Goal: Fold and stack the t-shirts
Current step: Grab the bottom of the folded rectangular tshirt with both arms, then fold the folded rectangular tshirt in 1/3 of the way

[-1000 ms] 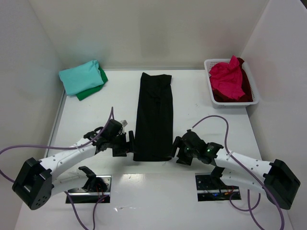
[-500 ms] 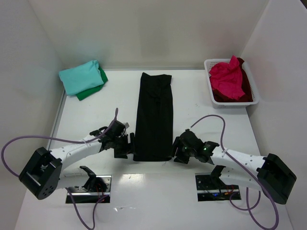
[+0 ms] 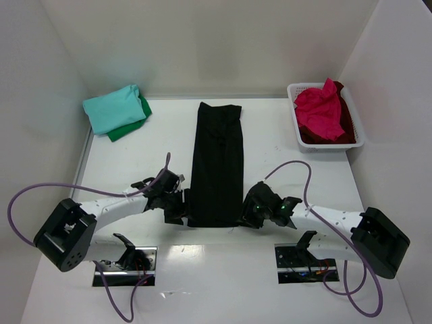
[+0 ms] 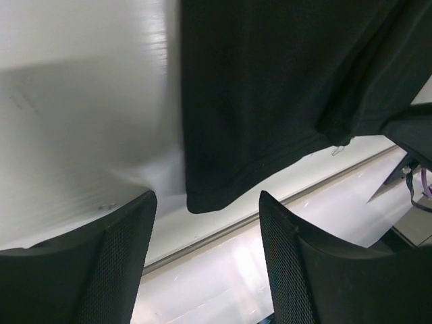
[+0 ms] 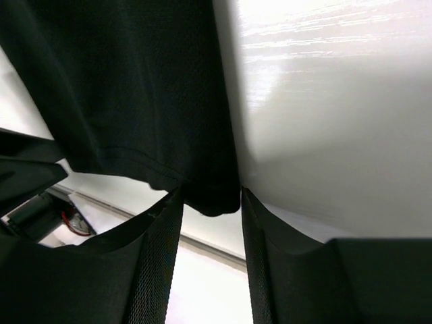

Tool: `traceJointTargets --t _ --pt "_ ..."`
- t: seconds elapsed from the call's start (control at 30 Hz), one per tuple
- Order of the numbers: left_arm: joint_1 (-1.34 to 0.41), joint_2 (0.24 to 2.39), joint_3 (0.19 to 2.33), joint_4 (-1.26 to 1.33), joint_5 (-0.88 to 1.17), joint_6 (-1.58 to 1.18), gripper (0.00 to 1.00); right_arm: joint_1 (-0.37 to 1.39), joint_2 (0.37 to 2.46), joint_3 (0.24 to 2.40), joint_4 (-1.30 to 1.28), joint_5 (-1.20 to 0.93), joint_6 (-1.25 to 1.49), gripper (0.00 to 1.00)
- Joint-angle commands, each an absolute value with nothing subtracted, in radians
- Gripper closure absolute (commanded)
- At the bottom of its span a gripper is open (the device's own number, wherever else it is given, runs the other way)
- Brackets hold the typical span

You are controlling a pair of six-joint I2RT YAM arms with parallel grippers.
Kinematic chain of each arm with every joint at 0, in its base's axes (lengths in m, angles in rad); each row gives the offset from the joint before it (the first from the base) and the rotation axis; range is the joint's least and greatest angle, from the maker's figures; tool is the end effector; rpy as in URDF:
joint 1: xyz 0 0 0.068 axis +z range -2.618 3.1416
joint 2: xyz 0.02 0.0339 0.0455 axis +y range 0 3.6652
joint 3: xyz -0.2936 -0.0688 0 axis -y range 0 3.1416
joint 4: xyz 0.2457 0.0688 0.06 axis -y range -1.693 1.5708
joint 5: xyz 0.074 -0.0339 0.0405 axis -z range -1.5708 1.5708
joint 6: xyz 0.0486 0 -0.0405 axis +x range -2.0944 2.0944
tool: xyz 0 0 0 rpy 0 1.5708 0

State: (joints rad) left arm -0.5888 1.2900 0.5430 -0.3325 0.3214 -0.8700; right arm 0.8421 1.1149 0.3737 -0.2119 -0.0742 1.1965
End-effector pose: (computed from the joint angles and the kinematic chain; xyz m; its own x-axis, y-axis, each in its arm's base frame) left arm 0.1714 -0.1329 0.1668 -0.9703 -0.2241 -0.0913 -0.1408 0.8297 -0.5402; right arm 0.1194 0.1392 0.1556 -0.9176 0.3659 -0.1555 0.2228 0.7972 0.5612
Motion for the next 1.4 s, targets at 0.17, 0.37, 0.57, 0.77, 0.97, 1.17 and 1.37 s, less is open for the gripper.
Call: traceJointTargets --t 0.17,0.37,0.57,0.77,0.97,1.17,1.37 --pt "-0.592 1.304 0.549 -0.308 0.328 -0.874 0.36 0.851 1.157 0.417 -0.15 -0.046 1.198 0.58" --pt "-0.592 1.322 0.54 -0.299 0.328 -0.874 0.47 0.851 1.157 0.417 -0.16 -0.035 1.198 0.68" --pt "-0.592 1.342 0.54 -0.299 0.337 -0.874 0.66 0.851 1.157 0.417 -0.16 -0.026 1.207 0.82" --pt "-0.592 1.351 0.54 -0.29 0.337 -0.874 0.96 0.851 1.157 0.417 -0.178 -0.017 1.207 0.92" --pt "-0.592 1.324 0.598 -0.34 0.316 -0.864 1.0 0.851 1.157 0.512 -0.242 0.006 1.171 1.0" --pt "-0.592 1.29 0.77 -0.455 0.282 -0.815 1.0 0.812 1.127 0.644 -0.34 0.015 1.106 1.0" --pt "-0.526 1.368 0.952 -0.497 0.298 -0.727 1.0 0.631 1.153 0.733 -0.362 -0.041 0.979 1.0"
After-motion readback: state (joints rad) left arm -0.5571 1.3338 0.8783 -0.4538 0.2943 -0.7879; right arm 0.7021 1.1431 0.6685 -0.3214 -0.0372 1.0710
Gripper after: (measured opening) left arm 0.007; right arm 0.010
